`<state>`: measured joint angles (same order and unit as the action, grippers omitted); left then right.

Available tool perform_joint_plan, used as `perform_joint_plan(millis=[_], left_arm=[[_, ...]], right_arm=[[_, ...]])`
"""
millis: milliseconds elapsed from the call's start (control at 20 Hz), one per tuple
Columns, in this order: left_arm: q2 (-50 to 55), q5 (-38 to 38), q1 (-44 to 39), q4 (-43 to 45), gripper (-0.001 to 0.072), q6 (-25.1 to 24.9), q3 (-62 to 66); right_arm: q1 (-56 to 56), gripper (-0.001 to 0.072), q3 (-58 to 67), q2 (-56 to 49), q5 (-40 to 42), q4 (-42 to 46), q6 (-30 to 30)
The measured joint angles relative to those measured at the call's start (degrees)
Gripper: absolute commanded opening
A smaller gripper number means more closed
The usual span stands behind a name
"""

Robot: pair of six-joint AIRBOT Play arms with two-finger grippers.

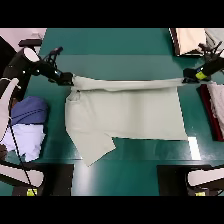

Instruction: Fold the shirts.

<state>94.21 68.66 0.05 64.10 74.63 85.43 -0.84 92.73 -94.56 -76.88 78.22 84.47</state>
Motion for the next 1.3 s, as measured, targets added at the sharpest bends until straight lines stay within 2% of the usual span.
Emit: perform_joint_plan(millis=[50,100,150,450,750,1000,1300], left_arm=[[0.0,0.2,0.0,0.0,0.0354,0.0,-1.5],[0.0,0.5,0.0,0.0,0.0582,0.1,-2.7],[0.0,0.6,0.0,0.0,0.0519,0.5,-3.5],[-6.1,3.0,0.0,2.8,0.0502,2.8,-7.0],[-23.6,4.2,0.0,7.5,0.0502,7.2,-26.8],[-35.3,1.9,0.0,2.3,0.0502,9.7,-45.9],[-39.0,-2.5,0.0,-5.4,0.0502,9.9,-58.4]], right_arm=[[0.2,0.0096,-1.9,0.4,0.6,-0.1,0.0],[0.3,0.0346,-3.6,0.7,1.1,-0.4,0.0],[0.5,0.042,-4.8,0.9,1.4,-0.8,-0.1],[0.1,0.041,-7.8,5.4,-1.6,-2.0,-0.6],[-0.5,0.0409,-21.7,21.8,-2.8,-2.2,-0.9],[1.0,0.0408,-30.1,32.5,-0.1,-2.2,-1.0],[1.5,0.0407,-32.5,38.1,1.4,-4.5,-1.0]])
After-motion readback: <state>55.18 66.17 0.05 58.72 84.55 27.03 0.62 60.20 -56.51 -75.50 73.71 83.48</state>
